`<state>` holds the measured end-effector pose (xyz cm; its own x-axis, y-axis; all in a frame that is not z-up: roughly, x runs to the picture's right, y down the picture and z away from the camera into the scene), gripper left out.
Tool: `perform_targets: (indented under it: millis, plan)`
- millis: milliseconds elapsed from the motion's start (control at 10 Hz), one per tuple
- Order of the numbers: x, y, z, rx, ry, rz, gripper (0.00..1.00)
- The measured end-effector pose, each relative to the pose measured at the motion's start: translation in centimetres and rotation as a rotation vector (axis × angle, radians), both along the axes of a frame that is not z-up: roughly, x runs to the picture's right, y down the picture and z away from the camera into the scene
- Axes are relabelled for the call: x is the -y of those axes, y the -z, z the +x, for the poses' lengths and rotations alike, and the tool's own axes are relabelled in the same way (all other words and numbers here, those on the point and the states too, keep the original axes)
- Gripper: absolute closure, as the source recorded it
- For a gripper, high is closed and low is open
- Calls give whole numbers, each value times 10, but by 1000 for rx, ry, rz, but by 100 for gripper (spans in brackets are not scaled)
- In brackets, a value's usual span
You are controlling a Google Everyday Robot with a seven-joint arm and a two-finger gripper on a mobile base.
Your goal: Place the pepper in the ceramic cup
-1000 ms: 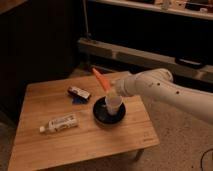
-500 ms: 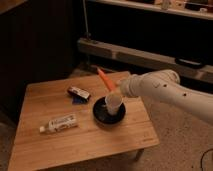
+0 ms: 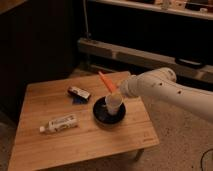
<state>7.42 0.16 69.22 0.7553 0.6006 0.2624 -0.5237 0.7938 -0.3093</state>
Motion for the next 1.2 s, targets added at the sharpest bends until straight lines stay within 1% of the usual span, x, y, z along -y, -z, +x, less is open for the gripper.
perform_targets:
  millis: [200,300,500,800,1200]
  plan:
    - [-10,5,24,-24,-12,-18,86]
    - [-12,5,27,-24,-14,-22,86]
    - [-16,-1,22,4,-7,-26,86]
    - [-13,-12,-1,37,22,-31,86]
    - [-19,-23,-6,37,29,-55,86]
